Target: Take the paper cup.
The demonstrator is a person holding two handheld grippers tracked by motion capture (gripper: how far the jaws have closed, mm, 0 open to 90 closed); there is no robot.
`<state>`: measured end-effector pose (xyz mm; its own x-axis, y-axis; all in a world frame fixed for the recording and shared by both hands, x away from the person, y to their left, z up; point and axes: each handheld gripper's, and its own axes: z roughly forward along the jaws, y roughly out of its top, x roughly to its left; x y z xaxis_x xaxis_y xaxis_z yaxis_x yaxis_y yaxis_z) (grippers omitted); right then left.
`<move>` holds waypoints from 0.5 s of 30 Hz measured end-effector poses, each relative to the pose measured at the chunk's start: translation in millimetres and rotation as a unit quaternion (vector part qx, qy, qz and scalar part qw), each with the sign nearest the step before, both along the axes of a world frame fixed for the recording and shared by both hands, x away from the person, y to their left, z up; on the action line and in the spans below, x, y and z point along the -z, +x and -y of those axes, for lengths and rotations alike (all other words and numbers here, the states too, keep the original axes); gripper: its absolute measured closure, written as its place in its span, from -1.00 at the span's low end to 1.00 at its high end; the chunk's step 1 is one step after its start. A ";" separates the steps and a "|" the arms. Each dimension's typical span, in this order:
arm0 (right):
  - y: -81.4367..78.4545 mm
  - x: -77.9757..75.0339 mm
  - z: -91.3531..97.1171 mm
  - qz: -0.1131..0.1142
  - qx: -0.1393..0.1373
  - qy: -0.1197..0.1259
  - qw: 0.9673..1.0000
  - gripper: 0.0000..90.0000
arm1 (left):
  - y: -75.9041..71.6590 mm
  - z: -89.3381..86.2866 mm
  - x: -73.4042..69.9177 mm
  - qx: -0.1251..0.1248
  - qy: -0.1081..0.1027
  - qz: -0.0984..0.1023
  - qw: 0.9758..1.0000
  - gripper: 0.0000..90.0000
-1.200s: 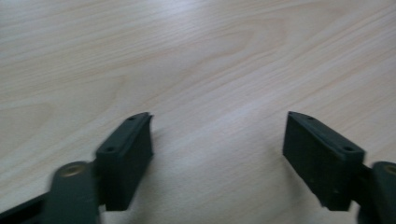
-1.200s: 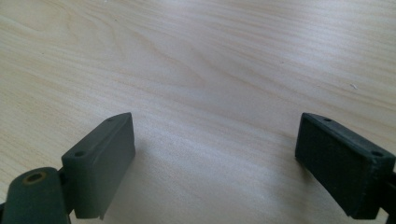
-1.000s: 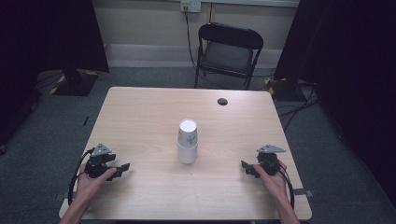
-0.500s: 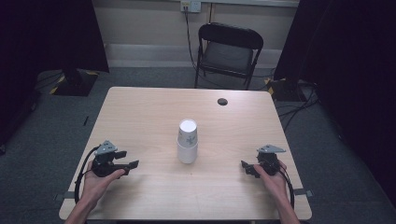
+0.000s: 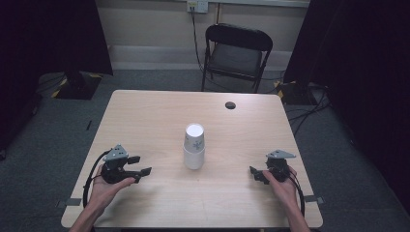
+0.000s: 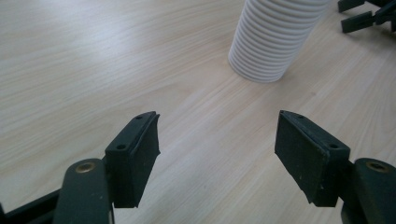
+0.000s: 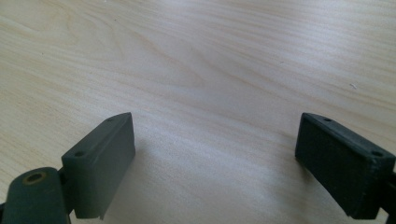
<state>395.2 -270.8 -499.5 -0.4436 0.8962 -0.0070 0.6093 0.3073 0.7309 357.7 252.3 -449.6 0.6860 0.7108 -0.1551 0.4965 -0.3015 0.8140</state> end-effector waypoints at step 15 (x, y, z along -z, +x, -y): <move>0.1 0.0 0.0 0.000 0.000 0.000 1.000 -0.75 | 10.9 34.1 -20.5 0.026 -0.014 0.021 0.999 -0.44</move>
<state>395.3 -270.8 -499.5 -0.4438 0.8961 -0.0073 0.6092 0.3076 0.7309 368.5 218.2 -429.1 0.7279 0.6701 -0.1450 0.4457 -0.3018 0.8428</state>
